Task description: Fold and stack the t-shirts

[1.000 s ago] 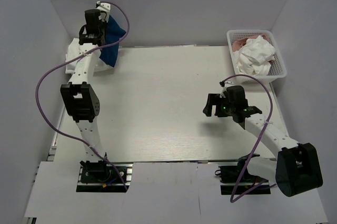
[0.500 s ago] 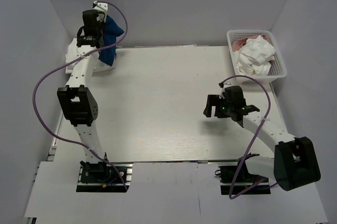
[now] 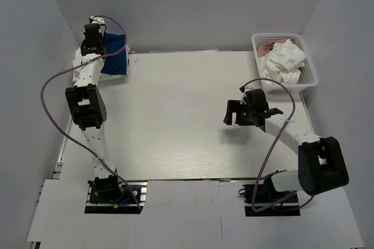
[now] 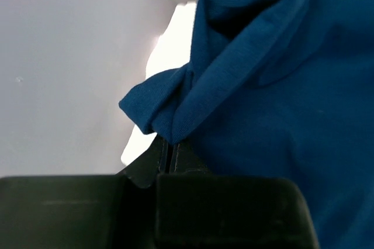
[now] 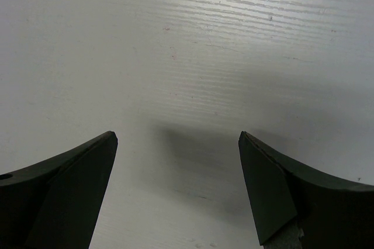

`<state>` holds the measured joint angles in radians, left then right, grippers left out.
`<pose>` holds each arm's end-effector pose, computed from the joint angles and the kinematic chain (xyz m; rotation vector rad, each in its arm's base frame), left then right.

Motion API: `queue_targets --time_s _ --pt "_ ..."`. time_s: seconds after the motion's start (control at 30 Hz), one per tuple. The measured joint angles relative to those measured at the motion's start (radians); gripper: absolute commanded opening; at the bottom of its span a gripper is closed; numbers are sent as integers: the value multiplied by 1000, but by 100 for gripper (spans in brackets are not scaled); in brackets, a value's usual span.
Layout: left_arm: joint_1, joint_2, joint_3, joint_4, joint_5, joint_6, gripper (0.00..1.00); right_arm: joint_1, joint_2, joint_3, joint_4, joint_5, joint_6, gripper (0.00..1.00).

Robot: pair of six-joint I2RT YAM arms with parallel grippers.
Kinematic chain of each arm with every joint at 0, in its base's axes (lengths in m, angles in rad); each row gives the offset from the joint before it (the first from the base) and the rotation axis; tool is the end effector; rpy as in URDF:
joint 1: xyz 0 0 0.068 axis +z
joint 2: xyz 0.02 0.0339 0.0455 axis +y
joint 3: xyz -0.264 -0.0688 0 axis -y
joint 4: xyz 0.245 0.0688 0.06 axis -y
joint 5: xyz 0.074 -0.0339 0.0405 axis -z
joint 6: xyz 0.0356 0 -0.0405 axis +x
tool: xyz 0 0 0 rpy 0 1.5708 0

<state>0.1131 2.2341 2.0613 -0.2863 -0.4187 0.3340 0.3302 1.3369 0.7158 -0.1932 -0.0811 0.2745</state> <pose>0.5247 0.0742 0.2913 -0.0428 2.0587 0.7041 0.2527 0.0897 0.1969 -0.1062 2.4136 0.3794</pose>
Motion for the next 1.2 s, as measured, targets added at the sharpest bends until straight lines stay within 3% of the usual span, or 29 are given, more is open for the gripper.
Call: queue_targets --time_s 0.57,0.63,0.67,0.7,0.73,0.77,1.07,1.2 --pt "117 142 95 17 68 -87 1 2 78 76 -40 0 4 90" --pt "121 151 111 23 69 -94 16 2 78 76 -41 0 4 90" --pt "124 154 115 24 69 -98 31 2 78 76 -41 0 4 90" --pt "125 156 119 25 69 -100 63 2 78 76 -41 0 4 90" --pt "127 158 123 27 67 -100 87 2 78 76 -41 0 5 90" --pt "128 158 124 31 64 -104 100 2 79 76 -41 0 5 90" --pt "139 144 117 37 1 -195 100 2 76 75 -41 4 8 90" --pt "134 32 3 -6 10 -278 100 2 26 56 -13 8 33 90"
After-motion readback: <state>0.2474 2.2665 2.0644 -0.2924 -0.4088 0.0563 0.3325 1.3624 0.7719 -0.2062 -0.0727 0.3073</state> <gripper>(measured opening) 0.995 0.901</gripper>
